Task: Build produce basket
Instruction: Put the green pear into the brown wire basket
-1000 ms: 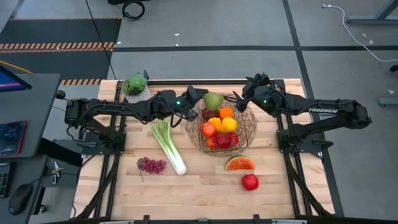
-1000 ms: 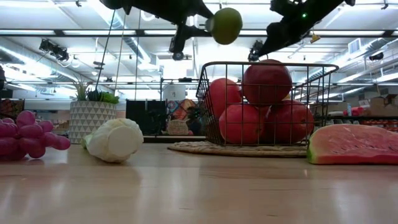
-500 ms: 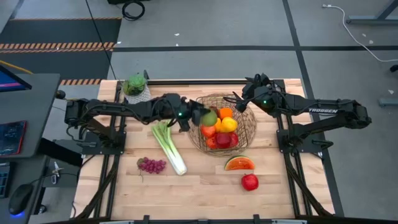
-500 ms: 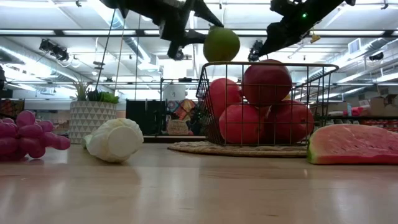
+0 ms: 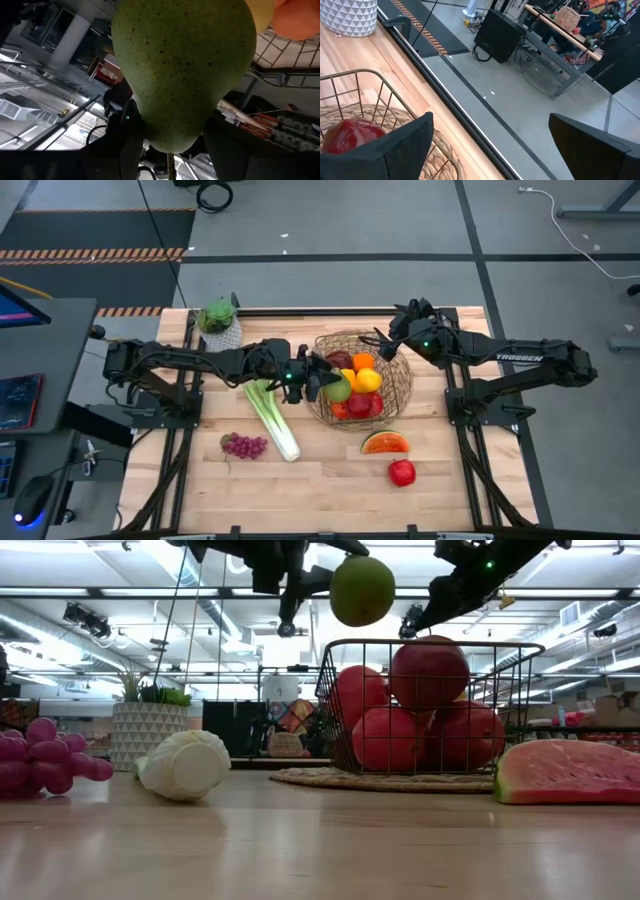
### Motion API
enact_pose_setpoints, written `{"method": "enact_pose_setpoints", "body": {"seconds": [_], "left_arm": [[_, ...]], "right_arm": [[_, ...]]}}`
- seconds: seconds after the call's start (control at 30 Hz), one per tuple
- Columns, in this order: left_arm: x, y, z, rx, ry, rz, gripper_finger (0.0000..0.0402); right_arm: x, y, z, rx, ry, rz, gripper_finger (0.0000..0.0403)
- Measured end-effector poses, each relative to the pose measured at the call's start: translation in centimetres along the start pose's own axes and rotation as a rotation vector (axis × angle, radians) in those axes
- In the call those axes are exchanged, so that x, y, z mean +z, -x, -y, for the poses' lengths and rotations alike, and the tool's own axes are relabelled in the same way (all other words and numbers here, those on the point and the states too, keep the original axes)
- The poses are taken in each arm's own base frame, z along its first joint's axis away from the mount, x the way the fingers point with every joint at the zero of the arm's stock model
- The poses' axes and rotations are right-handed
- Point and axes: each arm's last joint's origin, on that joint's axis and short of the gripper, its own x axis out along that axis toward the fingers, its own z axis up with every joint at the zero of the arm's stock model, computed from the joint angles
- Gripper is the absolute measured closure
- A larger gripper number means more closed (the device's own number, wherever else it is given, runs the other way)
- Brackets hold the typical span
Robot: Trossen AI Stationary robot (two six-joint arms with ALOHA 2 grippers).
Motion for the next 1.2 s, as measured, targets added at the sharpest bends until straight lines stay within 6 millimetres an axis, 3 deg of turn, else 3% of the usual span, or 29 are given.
{"method": "enact_pose_setpoints", "body": {"seconds": [0.13,0.23,0.47,0.9,1.07,1.2], "left_arm": [[0.0,0.0,0.1,0.001,0.021,0.001,0.0198],[-0.2,0.0,0.3,0.044,0.151,0.032,0.0198],[-1.1,0.1,1.5,0.155,0.655,0.158,0.0205],[-2.7,0.4,3.5,0.112,1.692,0.234,0.0206],[-2.9,0.5,3.6,0.078,2.061,0.262,0.0202],[-3.2,0.5,3.3,0.115,2.247,0.288,0.0204]], "right_arm": [[0.0,0.0,0.0,0.000,0.000,0.000,0.0004],[0.1,0.0,0.0,-0.001,-0.008,0.009,0.0004],[0.1,0.0,0.0,-0.001,-0.004,0.009,0.0004],[-0.2,0.2,-0.4,0.081,-0.022,-0.014,0.0004],[-0.4,1.5,-0.7,0.129,-0.025,-0.009,0.0004],[-0.1,3.0,-0.4,0.168,-0.069,0.040,0.0004]]}}
